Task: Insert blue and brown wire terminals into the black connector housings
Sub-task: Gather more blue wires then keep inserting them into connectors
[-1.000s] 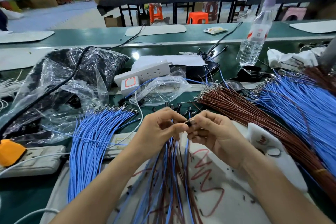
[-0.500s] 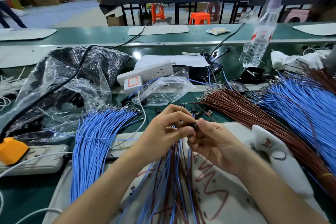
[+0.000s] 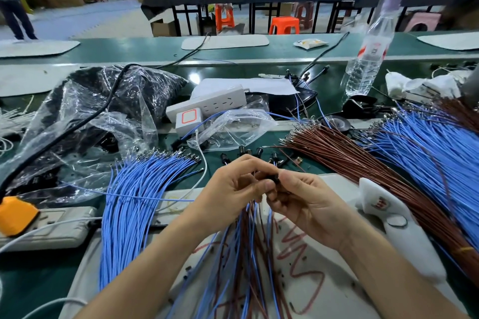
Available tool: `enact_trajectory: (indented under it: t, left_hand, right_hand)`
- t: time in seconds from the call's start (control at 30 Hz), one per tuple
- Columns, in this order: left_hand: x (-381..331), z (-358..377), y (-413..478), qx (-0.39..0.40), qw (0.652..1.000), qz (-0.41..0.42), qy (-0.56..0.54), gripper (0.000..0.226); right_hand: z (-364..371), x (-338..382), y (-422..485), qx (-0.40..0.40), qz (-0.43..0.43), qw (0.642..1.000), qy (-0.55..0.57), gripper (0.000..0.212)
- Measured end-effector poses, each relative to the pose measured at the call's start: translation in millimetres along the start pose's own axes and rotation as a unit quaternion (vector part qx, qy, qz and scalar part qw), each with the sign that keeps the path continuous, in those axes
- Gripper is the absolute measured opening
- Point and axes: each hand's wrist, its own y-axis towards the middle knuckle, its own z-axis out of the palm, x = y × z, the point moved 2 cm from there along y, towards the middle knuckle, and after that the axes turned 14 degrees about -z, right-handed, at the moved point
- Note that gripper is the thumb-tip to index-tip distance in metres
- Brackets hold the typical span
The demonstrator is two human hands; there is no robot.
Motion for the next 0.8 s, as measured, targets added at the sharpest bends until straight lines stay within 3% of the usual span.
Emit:
enact_trajectory:
  t: [0.13,0.23,0.33,0.4,0.5,0.7,0.8]
  left_hand:
    - [0,1,0,0.008,1.000,-0.021,-0.017,0.018]
    - [1,2,0,0.010,0.999,-0.026,-0.020,0.016]
    - [1,0,0,-0.002,1.000,-0.027,0.016,0.014]
    - [3,-4,0,-0.033,0.997,-0.022,0.071,0.014]
    - [8,-4,0,-0.059,0.991,-0.018,0.116,0.016]
    - [9,-3,0,-0.076,0.987,-0.036,0.139,0.017]
    - [8,-3,0,-0.081,0.985,-0.033,0.150,0.013]
  right_hand:
    - [0,-3,1,-0.027,-0.002,1.000,0.011,0.076]
    - [1,-4,1,-0.019,-0.008,1.000,0.015,0.051]
    - [-2,-4,3,-0.058,-0.087,0.988,-0.111,0.026]
    - [-5,-2,3,-0.081,-0.151,0.961,-0.216,0.023]
    - [-8,0,3,-0.083,-0.191,0.940,-0.269,0.016]
    - [-9,0,4,-0.083,-0.163,0.950,-0.254,0.020]
    - [-8,-1,5,-0.076,-0.153,0.954,-0.248,0.012]
